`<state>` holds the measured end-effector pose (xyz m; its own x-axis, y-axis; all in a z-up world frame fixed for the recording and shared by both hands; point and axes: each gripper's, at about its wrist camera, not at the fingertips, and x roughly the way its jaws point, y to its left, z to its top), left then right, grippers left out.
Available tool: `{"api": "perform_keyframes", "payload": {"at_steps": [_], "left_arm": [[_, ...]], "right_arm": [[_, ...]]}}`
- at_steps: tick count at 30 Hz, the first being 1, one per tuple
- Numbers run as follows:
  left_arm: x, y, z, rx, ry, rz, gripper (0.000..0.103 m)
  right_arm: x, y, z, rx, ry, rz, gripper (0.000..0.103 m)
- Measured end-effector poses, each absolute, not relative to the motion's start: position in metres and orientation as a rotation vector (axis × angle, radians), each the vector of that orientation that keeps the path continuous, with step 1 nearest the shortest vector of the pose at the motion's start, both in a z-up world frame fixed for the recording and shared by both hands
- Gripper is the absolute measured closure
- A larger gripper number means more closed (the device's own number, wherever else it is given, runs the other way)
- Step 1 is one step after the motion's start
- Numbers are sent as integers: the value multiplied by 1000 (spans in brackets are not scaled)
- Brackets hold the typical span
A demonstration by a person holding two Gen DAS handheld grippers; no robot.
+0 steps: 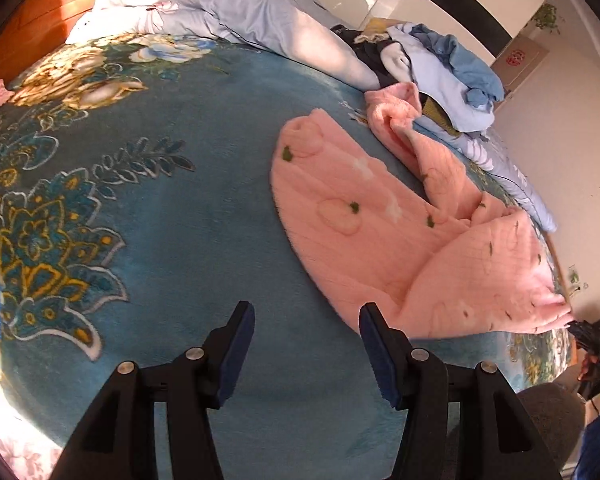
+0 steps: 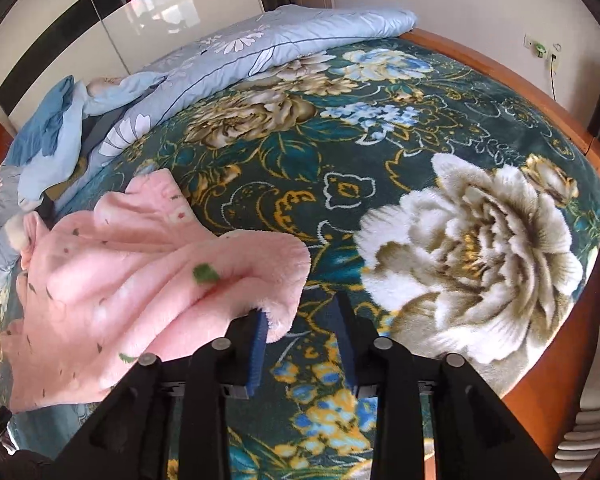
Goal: Fold clothes
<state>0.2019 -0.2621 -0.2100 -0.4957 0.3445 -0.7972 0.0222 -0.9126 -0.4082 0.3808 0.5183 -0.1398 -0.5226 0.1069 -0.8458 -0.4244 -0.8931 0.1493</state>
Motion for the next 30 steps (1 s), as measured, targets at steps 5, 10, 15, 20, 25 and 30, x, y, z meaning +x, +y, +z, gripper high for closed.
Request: {"api": "perform_keyframes", "payload": {"at_steps": [5,10,15,20,25,30], "left_arm": [[162,-284,-216,-1477,-653,2573,41],[156,-291,-222,-1429,-846,2623,41],[183,-291,-216,-1437,-670,2718,41],[204,-311,-217,-1413,-730,2724,38],[212,-319,-220,-1400,-766,2710,38],[208,-318,-226,-1394,-827,2671,38]], "right_arm": [[341,430,-87,-1295,195,2674,67],[263,226,-85,-1545,-99,3157,67],[218,31,-151,-2005,-489,3251,67],[222,-77,-194,-2227,-888,3180,67],[230,-110,-220,-2273,-1116,3052,74],[233,-90,-194,-2221,-937,3148,99]]}}
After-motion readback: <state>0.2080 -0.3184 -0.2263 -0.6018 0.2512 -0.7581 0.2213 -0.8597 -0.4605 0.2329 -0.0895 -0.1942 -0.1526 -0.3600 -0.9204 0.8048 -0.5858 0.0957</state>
